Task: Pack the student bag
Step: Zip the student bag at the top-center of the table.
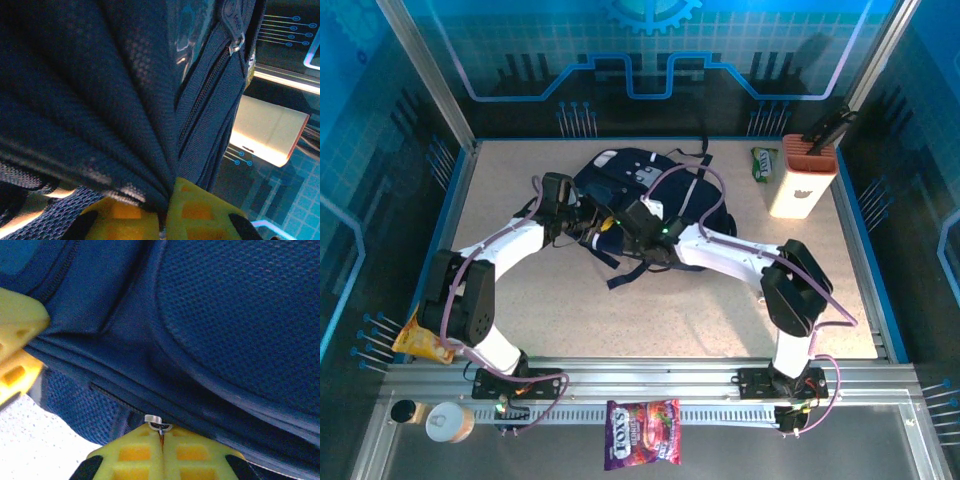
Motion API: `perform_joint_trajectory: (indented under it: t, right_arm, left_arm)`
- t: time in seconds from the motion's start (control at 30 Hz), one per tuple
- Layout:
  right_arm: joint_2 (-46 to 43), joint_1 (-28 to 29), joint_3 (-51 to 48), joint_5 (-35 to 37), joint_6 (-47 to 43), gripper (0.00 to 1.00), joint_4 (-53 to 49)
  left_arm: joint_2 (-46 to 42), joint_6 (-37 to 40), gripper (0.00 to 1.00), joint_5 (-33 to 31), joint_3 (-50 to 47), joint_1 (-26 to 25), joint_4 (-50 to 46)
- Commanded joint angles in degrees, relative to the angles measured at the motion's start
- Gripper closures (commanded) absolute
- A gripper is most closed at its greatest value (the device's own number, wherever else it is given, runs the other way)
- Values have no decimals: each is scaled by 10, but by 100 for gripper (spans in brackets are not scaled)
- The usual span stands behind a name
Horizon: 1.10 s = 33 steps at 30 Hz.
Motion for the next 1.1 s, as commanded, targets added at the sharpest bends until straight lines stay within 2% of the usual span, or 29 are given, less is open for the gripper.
perform_joint_trajectory:
  t: [0.0,0.23,0.43,0.73,0.9,1.07]
  right_arm:
    - [-43,-14,-51,28,-44,94,-3]
    - [-75,-14,-105,84,-28,94,-36]
    - [-64,-16,-94,34,-75,89,26]
    - [-21,-16,-56,15,-75,83,12]
    - [-23,-16,-59,28,-77,91,-5]
    - [-58,-18,-96,94,-76,94,-34]
  left_arm:
    - [-17,20,100,36,6,19,14]
    - [-15,30,100,36,12,48,8]
    - [-13,31,100,35,13,48,6]
    - [-19,32,100,38,15,48,-2]
    - [-22,41,100,26,24,50,-14]
    - [-7,44,100,24,38,69,-14]
